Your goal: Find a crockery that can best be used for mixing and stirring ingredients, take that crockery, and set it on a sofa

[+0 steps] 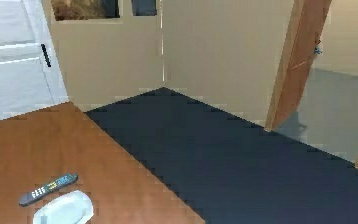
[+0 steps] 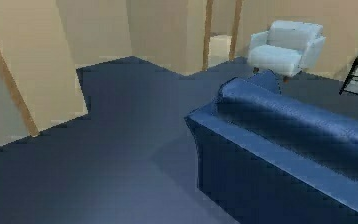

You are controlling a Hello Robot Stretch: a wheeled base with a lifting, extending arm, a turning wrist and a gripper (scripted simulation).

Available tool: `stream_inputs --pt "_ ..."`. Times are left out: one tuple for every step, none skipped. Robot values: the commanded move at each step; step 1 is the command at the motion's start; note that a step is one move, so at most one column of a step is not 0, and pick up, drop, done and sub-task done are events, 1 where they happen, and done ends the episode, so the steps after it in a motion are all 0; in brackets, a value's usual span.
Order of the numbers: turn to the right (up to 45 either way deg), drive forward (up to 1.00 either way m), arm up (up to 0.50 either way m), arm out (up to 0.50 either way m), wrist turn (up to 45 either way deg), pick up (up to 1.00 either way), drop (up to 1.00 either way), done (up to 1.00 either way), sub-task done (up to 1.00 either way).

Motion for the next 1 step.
stream_inputs --pt "0.0 0.05 0.0 0.0 0.0 0.0 0.0 0.0 0.0"
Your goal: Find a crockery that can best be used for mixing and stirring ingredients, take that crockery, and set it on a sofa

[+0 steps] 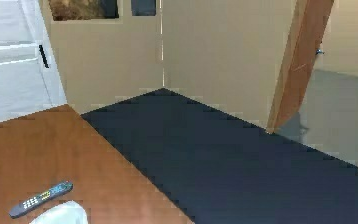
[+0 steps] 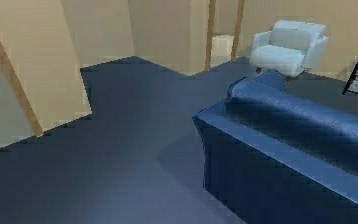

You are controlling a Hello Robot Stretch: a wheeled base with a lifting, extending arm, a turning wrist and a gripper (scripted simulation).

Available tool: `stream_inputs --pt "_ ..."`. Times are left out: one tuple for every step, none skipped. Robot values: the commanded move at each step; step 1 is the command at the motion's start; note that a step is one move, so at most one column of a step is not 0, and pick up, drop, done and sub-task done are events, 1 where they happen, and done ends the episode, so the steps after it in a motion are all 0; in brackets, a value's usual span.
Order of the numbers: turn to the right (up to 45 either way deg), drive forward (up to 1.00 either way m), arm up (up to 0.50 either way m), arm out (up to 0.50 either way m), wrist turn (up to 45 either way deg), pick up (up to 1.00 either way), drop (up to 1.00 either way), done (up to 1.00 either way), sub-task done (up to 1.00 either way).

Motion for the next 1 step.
stream_inputs --pt "-45.0 0.0 0.0 0.0 0.0 0.0 0.0 0.0 0.0"
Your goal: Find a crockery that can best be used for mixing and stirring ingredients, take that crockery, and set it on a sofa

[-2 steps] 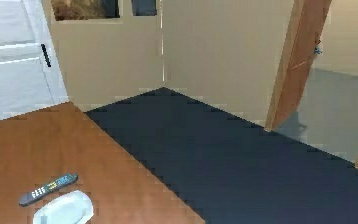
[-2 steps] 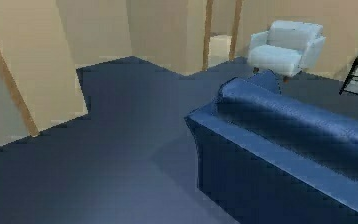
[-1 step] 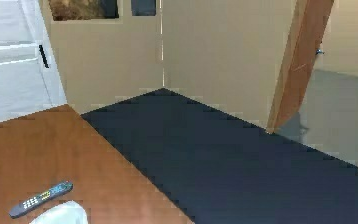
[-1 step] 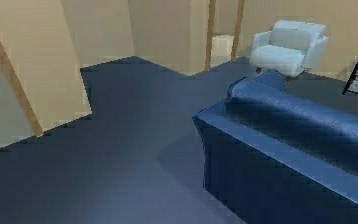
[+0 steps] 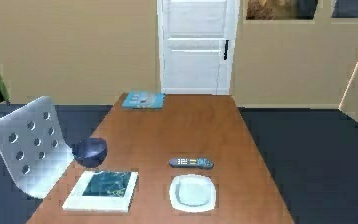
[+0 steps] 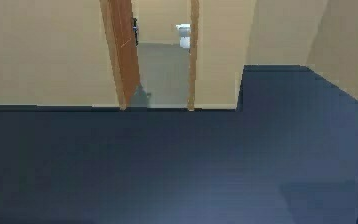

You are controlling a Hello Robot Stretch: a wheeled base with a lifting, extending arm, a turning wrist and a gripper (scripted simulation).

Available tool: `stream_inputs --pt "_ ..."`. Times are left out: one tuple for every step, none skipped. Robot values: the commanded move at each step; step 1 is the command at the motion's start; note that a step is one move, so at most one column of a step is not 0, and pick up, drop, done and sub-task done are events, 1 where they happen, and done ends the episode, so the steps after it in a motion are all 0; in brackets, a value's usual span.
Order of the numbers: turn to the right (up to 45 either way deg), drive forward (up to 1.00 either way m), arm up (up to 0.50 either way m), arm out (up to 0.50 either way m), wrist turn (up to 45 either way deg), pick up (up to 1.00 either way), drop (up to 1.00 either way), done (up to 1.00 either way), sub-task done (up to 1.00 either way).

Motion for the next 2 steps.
stream_inputs --pt "-45.0 0.0 0.0 0.0 0.0 0.0 0.0 0.0 0.0" --pt "-45.0 0.0 0.0 0.0 0.0 0.0 0.0 0.0 0.0"
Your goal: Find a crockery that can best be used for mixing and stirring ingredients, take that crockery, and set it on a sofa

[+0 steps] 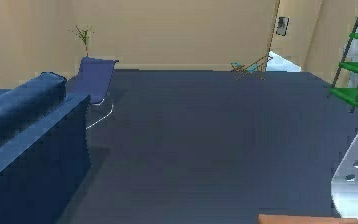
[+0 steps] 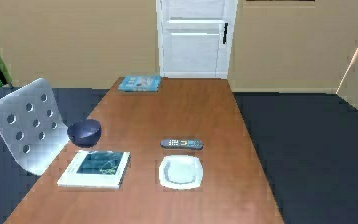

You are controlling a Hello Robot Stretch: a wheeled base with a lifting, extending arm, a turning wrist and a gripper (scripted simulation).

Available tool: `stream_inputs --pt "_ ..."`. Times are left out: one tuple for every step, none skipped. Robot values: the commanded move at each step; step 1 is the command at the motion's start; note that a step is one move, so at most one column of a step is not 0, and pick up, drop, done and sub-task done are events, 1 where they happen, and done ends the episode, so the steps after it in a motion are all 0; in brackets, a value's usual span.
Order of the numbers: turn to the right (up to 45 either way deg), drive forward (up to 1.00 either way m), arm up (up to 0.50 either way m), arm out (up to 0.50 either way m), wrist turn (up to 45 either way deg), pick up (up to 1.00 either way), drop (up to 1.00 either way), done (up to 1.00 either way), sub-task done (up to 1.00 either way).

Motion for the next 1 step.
stream_inputs --pt "-24.0 0.0 0.0 0.0 0.0 0.0 0.0 0.0 0.0"
